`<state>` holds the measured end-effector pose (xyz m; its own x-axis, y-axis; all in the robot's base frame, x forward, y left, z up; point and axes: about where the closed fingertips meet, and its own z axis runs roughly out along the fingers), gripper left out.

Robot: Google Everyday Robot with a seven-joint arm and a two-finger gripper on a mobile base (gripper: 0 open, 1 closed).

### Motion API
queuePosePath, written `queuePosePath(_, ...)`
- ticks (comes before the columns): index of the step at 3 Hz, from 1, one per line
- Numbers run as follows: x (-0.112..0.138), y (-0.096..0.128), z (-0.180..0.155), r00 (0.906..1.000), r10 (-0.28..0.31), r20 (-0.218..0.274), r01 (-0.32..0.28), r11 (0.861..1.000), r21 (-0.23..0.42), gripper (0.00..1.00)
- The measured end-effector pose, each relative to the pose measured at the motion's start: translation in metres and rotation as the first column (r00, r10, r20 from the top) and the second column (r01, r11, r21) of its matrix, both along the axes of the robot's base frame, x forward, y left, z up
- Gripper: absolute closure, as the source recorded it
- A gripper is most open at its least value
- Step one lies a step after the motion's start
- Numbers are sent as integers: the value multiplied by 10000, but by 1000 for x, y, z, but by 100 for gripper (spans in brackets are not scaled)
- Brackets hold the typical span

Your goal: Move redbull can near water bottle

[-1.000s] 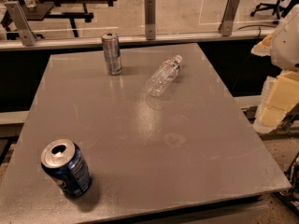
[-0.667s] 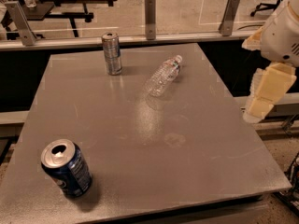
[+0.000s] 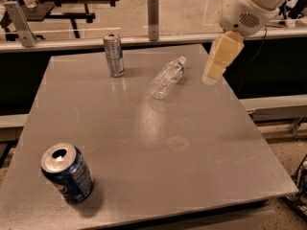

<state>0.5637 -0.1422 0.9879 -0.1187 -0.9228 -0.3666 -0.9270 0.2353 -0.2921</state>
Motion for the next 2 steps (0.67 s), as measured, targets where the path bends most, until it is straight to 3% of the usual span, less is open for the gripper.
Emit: queuePosePath(2,98,83,-11,9993,-163,333,114,9900,1407,0)
